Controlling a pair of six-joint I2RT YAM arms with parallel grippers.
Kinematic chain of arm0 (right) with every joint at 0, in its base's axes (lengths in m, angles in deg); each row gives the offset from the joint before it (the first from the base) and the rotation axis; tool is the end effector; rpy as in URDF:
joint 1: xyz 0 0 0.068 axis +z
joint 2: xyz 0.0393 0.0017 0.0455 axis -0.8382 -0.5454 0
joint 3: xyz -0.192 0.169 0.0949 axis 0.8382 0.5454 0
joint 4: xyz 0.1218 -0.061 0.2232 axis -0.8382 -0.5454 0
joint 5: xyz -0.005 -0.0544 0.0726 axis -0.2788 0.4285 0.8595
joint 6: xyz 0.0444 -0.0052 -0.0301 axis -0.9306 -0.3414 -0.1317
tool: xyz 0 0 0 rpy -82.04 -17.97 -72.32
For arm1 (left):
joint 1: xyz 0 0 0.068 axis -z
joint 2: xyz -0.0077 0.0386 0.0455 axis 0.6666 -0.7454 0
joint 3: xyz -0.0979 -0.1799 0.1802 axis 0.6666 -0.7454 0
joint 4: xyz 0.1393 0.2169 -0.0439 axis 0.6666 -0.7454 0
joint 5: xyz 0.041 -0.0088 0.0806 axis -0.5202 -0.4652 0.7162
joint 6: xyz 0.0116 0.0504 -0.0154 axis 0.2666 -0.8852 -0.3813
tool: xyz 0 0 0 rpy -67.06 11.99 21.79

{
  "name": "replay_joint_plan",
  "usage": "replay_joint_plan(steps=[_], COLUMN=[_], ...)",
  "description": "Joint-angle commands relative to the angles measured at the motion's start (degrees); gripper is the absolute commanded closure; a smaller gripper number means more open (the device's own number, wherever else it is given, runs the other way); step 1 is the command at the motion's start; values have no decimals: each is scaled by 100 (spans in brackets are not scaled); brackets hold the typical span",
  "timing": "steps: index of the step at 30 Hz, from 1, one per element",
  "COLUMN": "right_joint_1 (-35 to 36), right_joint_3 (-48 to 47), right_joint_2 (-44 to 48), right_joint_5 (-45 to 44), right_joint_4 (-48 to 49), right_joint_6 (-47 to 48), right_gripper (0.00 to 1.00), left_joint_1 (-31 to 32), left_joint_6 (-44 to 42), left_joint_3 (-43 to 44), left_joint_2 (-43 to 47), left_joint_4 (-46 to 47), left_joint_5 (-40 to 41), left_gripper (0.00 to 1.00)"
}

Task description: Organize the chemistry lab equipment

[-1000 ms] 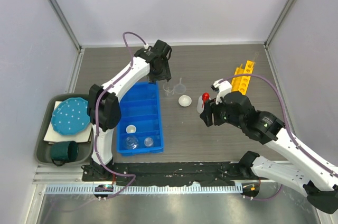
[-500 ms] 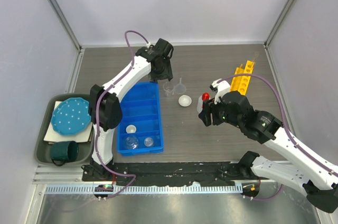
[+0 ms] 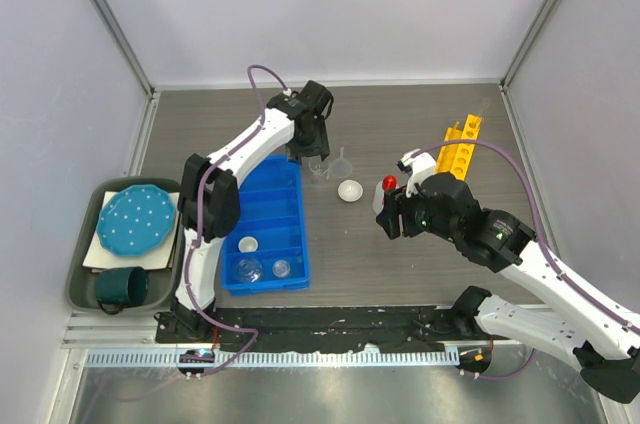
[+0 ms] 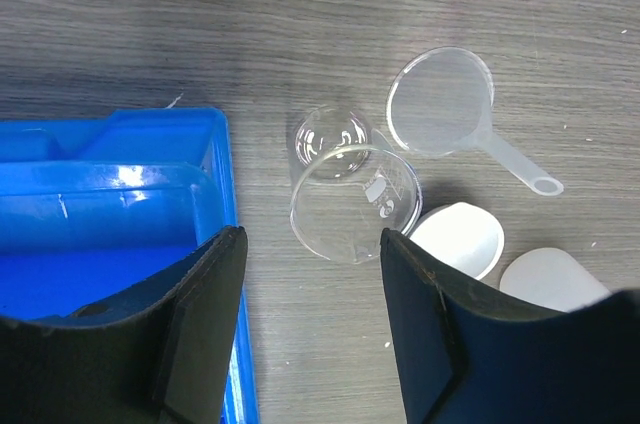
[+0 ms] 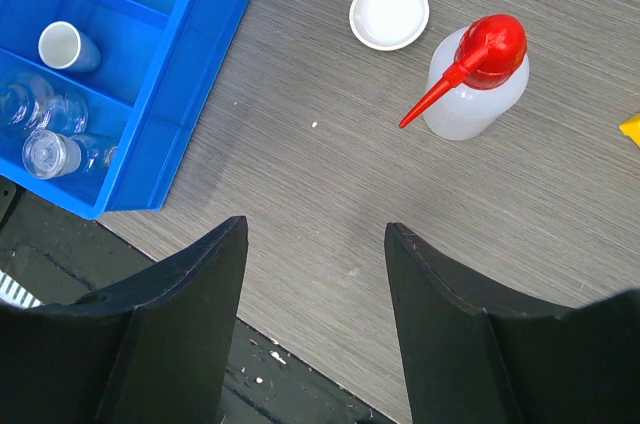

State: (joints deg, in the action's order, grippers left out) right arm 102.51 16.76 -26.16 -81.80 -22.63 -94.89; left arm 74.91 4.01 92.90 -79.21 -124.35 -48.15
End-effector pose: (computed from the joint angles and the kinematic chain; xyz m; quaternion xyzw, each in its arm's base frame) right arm 0.1209 0.1175 0.3283 -0.1946 0.8635 0.1944 0.4229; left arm 0.3852 -0.2447 0.2528 -0.0896 0.9720 -0.0648 0.2072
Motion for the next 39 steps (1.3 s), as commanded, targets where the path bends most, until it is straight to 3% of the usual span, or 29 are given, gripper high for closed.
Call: replay_joint_plan(steps=[1, 17, 24, 31, 39], right_joint_1=[23, 23, 23, 23, 32], right_joint_3=[-14, 92, 127, 171, 180], right_joint_2=[125, 46, 64, 117, 152], right_joint_5=[-22, 30, 31, 48, 136], right_joint_4=[142, 256, 274, 301, 371], right_joint_6=[47, 12, 12, 12, -5], right_gripper=[37, 37, 37, 37, 37], left_joint_1=[-58, -304, -296, -296, -252], left_joint_6=[-32, -120, -128, -128, -225], left_joint_3=[8, -581, -546, -415, -133], left_joint_2=[-105, -123, -246, -264, 420], left_joint_4=[180, 461, 505, 418, -82], left_joint_5=[120, -3, -73, -91, 76], left_gripper=[41, 48, 69, 100, 100])
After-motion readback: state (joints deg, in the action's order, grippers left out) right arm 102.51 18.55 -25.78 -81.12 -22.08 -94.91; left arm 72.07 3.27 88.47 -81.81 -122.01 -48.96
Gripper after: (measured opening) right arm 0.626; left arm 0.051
